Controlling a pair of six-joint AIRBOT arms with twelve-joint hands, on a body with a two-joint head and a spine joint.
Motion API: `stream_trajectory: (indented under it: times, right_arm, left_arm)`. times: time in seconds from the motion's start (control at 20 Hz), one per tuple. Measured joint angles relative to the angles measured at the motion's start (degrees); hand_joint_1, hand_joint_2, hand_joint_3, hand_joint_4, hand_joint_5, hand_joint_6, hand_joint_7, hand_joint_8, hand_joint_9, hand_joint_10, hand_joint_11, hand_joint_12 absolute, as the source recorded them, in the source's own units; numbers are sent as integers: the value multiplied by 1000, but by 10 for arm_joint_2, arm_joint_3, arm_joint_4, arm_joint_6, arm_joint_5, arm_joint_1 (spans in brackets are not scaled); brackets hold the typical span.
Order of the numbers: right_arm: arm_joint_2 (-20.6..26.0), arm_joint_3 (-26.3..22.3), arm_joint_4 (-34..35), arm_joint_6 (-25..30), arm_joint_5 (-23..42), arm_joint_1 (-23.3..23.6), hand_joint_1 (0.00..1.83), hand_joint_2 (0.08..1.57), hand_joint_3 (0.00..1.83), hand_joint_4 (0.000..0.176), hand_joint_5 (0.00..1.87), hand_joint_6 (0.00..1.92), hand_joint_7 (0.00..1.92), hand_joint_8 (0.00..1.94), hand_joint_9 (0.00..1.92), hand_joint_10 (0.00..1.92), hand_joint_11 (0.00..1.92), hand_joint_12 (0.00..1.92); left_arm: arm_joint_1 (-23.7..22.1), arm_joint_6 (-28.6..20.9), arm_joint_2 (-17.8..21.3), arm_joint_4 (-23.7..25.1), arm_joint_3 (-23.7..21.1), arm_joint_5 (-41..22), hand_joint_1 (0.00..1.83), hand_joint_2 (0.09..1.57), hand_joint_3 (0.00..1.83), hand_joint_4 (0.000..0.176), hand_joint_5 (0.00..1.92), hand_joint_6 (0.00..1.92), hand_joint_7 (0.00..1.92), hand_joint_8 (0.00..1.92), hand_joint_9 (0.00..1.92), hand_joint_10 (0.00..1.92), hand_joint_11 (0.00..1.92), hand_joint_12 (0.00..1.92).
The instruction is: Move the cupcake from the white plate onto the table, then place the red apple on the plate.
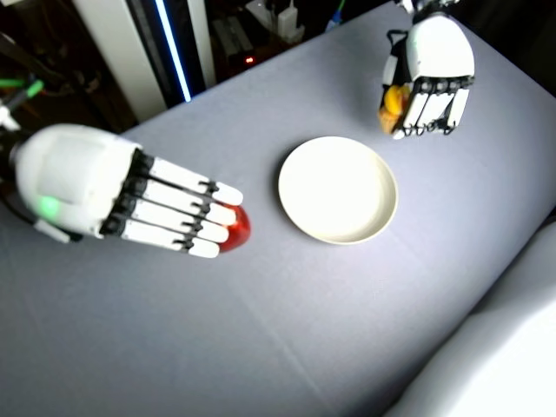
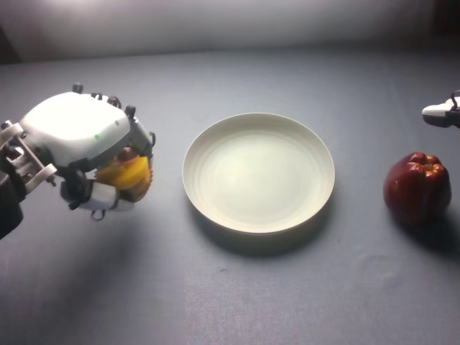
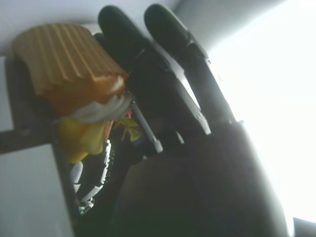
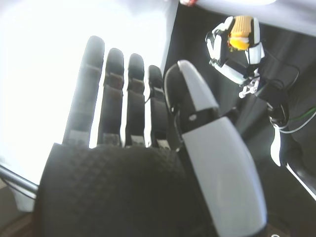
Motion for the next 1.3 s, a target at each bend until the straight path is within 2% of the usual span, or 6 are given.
stream_trajectory:
  times: [0.2,0.7,0.85,0.9,1.05,1.3]
  right_arm:
    - [0,0,-1,1,0,-3,1028,1395,0,0,460,9,467,3,387,0,412,4]
    - [0,0,-3,5,-1,-10,987,1412,2,0,434,0,439,0,366,0,378,0]
    - [0,0,-17,6,-1,-10,990,1394,0,16,378,0,387,0,331,0,343,0]
    - [0,0,-27,6,-2,-8,743,1335,0,29,343,0,376,0,320,0,317,0]
    - [0,2,-50,6,-22,9,690,1283,0,55,289,0,303,0,244,0,257,0]
    - [-1,21,-138,6,-128,79,946,1080,0,59,192,1,214,1,162,5,174,32]
  left_arm:
    - [13,17,8,-25,-3,0,1116,959,0,0,771,26,842,26,830,1,387,857]
    - [31,32,20,-44,-21,-15,1098,921,0,35,564,0,609,0,693,0,273,862]
    - [42,33,38,-43,-43,-52,1066,889,0,89,390,0,466,0,592,0,275,811]
    - [46,33,47,-43,-56,-68,1052,861,0,146,270,0,353,0,446,0,94,950]
    - [61,33,76,-28,-94,-125,1073,844,0,152,187,2,235,0,309,0,7,886]
    - [96,33,117,-6,-147,-233,854,862,0,122,107,10,71,11,54,19,85,39]
